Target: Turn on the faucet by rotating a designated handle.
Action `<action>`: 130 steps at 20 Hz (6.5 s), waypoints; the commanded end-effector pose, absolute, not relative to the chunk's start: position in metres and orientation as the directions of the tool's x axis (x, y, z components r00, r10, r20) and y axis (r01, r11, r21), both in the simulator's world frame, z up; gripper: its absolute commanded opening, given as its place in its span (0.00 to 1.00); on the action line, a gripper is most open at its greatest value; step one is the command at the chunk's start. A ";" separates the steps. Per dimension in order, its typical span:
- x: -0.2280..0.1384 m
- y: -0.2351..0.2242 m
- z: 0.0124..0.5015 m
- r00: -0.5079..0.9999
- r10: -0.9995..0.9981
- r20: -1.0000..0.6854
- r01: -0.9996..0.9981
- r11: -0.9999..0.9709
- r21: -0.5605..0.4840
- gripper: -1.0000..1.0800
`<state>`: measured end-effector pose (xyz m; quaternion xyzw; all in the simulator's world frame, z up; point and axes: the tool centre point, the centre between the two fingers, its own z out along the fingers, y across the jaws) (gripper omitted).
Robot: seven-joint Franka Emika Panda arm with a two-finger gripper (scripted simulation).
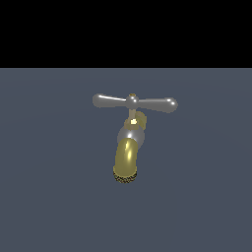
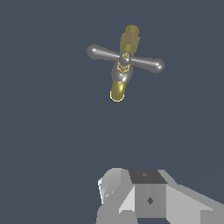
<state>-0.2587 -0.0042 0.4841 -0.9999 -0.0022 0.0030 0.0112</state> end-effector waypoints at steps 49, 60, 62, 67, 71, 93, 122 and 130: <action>-0.188 -0.098 0.291 0.605 0.796 -0.002 0.796 -0.605 -0.006 0.00; -0.154 -0.109 0.240 0.394 0.919 -0.004 0.919 -0.394 -0.001 0.00; -0.148 -0.110 0.232 0.357 0.934 -0.004 0.934 -0.357 0.000 0.00; -0.136 -0.110 0.216 0.282 0.959 -0.004 0.959 -0.282 0.001 0.00; -0.129 -0.110 0.207 0.240 0.971 -0.003 0.971 -0.240 0.001 0.00; -0.105 -0.114 0.198 0.197 0.980 -0.001 0.980 -0.197 0.000 0.00; -0.042 -0.134 0.198 0.198 0.980 0.002 0.980 -0.198 -0.003 0.00; -0.016 -0.121 0.198 0.197 0.980 0.002 0.980 -0.197 -0.002 0.00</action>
